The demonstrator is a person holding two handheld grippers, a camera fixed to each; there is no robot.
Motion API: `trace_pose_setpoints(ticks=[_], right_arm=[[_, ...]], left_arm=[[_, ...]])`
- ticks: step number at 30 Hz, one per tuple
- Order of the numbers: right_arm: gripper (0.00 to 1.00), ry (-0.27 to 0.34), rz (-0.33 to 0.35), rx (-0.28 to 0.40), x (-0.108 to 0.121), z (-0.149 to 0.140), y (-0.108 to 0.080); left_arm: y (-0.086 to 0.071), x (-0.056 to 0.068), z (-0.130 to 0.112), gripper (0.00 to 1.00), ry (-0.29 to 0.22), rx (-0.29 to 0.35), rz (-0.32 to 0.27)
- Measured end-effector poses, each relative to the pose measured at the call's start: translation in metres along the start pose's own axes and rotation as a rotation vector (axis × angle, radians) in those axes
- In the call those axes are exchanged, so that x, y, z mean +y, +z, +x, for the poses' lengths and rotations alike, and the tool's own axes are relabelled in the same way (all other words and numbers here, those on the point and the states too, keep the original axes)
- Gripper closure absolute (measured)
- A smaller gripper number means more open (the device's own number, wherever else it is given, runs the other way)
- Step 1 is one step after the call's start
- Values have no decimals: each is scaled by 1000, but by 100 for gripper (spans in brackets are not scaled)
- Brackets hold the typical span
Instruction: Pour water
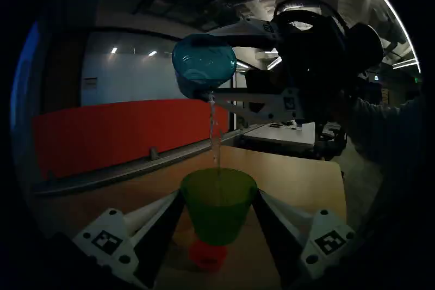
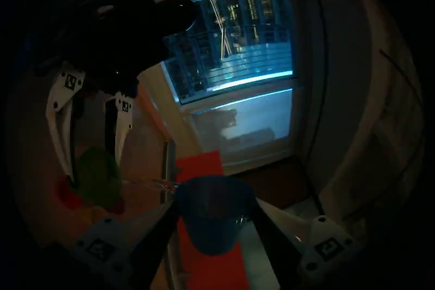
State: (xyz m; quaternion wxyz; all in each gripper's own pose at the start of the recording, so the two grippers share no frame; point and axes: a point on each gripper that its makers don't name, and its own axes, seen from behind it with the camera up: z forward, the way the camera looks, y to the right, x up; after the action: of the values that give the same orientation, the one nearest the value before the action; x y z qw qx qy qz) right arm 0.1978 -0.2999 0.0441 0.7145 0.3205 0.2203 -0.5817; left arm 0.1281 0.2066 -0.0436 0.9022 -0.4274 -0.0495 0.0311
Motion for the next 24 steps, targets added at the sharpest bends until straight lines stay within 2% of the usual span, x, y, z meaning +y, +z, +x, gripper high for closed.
trace_pose_setpoints(ticks=[15, 24], right_arm=[[9, -63, -15, 1, 4, 3, 3], [9, -103, -19, 6, 4, 9, 5]], left_arm=[[2, 1, 0, 13, 2, 0, -1], [2, -4, -3, 13, -4, -1, 5]])
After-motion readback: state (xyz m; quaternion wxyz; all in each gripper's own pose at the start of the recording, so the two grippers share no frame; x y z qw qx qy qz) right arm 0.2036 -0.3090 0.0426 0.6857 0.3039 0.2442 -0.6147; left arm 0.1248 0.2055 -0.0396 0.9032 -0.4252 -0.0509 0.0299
